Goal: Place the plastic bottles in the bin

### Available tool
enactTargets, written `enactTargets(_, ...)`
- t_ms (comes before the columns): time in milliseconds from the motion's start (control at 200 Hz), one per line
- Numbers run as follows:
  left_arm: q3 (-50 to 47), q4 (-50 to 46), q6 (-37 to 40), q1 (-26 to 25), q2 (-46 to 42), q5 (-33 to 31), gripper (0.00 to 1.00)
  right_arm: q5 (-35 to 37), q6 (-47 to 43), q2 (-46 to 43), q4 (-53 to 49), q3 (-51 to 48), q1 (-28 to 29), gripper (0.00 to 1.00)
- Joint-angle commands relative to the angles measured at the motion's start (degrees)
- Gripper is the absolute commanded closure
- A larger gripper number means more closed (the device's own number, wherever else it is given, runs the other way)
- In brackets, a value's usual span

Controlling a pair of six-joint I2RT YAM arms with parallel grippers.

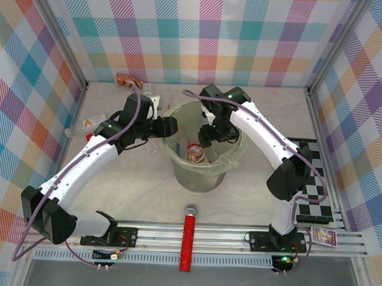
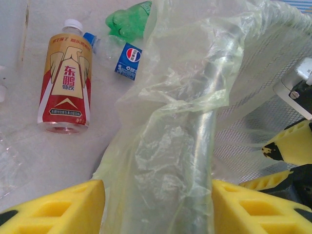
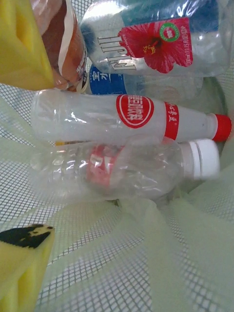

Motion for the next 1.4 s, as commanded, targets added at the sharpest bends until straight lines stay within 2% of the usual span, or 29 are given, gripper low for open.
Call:
enactTargets(0,0.2,-2.1,1.3,-1.0,0.6,-0.2,0.44,-0.8,-0.2,-1.4,-0.5,2.6,0.4,0.22)
enactTargets(300,1.0,-2.5,1.5,-1.0,1.4,0.2,0.44,-1.8,-0.5,-5.0,-0.3,9.7,0.1,0.15)
enactTargets(440,1.8,-2.4,1.6,-1.6,2.9,0.4,0.44,-2.7,1.2,-8.6,0.1,12.5,-2.4,0.14)
enactTargets(575,3.2,-1.0,1.4,-3.5,5.6,0.8,0.44,-6.2,4.1,-13.8,1.3,11.0,-10.4,0.14)
enactTargets(915,12.3,2.1,1.7,-10.1,18.2,1.7,0.44,-22.7,5.4,-26.3,9.5,-6.7,-36.8,0.12)
enactTargets(1225,21.6,5.4,1.8,-14.2,29.7,3.0,0.42,-32.9,5.3,-31.2,15.3,-18.5,-51.9,0.07)
enactTargets(1395,24.2,5.9,2.3,-15.6,31.5,3.2,0.38,-35.5,5.0,-31.8,16.4,-22.0,-54.5,0.06)
